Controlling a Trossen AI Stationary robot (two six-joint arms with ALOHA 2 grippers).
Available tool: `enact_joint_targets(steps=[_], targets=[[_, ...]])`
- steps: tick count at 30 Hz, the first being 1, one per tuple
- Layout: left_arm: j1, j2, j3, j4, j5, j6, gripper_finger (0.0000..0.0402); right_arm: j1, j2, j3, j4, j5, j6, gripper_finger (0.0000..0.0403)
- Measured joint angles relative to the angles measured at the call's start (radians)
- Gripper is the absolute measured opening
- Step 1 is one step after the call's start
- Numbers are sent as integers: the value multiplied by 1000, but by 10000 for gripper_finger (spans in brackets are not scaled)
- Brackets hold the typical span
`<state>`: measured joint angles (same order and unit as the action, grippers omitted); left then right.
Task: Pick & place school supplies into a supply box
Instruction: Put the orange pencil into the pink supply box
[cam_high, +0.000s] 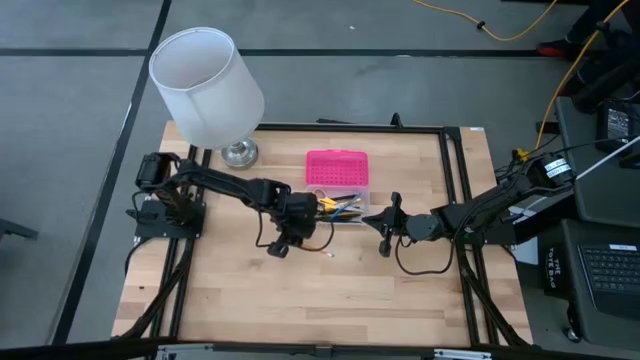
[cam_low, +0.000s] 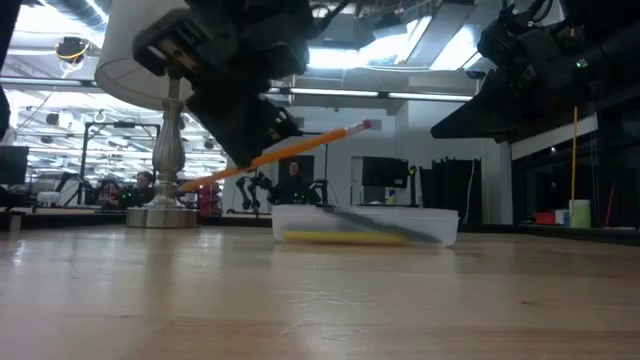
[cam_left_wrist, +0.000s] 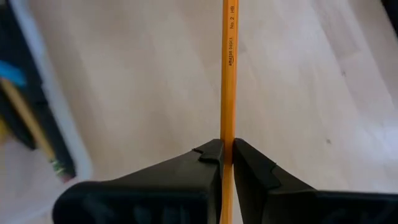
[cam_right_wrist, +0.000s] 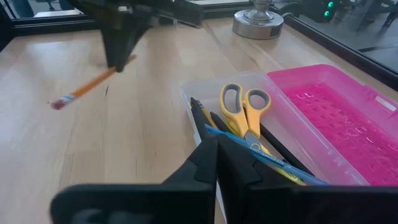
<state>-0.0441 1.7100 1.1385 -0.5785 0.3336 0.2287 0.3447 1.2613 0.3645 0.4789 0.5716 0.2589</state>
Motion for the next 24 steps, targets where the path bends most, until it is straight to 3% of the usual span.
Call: enact_joint_targets(steps=[13,24], targets=[[86,-55,-3,57,-6,16,17,0,0,0,-6,0,2,25],[100,-64,-3,262,-27,1,17,3,0,-1,-44,-35,68,25]])
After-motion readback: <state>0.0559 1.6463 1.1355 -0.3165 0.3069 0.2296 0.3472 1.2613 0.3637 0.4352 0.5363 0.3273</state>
